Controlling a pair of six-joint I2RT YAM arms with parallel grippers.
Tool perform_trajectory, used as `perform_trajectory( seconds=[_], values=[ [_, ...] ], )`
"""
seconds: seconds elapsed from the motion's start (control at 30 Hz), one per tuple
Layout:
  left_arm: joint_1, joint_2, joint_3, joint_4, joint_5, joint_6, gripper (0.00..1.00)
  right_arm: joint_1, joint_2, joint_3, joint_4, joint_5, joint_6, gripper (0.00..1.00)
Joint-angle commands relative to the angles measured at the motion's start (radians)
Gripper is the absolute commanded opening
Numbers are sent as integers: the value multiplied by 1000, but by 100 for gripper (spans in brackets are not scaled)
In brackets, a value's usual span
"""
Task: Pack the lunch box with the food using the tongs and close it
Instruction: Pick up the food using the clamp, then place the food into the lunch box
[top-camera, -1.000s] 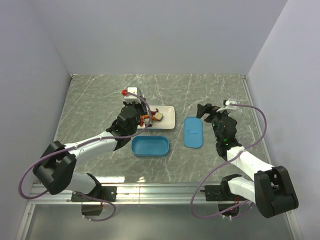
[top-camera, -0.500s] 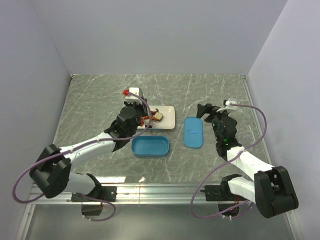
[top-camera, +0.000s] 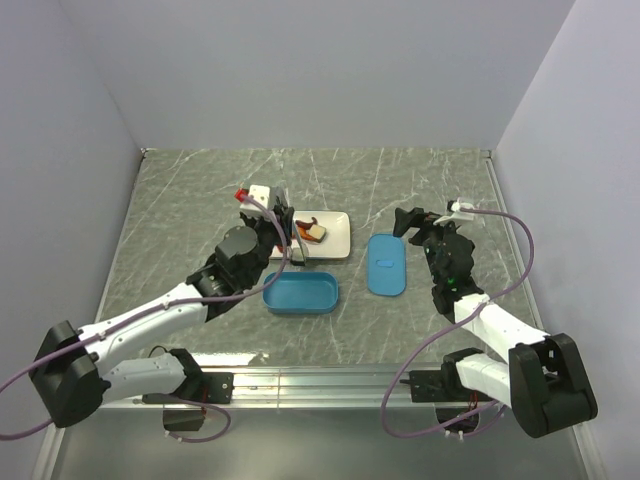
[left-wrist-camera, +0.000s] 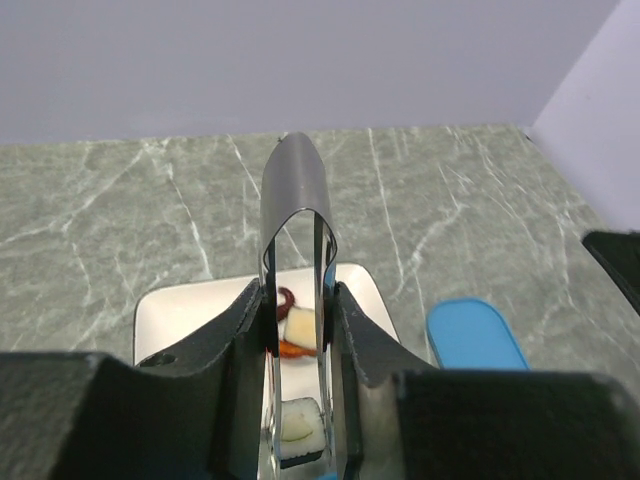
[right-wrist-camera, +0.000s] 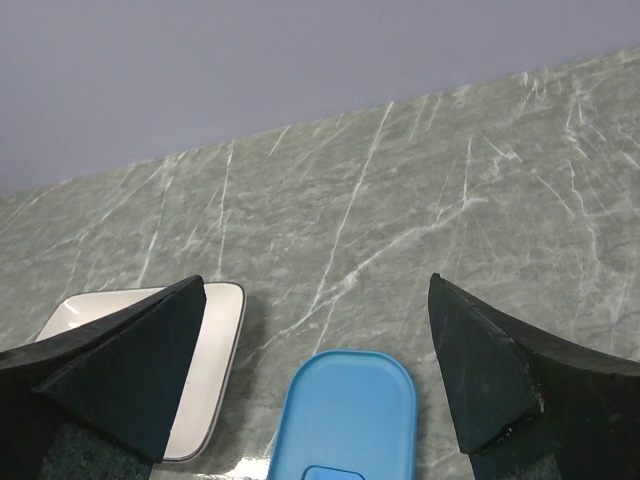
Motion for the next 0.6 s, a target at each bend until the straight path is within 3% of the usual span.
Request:
perform_trajectory(
  seconds=[0.0, 0.3, 0.57],
  values=[
    [-36, -78, -39, -16, 22, -31, 5, 3, -27, -11, 44, 5, 8, 99],
    [-142, -152, -104, -30, 12, -55, 5, 3, -42, -18, 41, 2, 10, 99],
    [-185, -120, -102, -27, -11, -55, 5, 2, -45, -20, 38, -2, 11, 98]
  ],
)
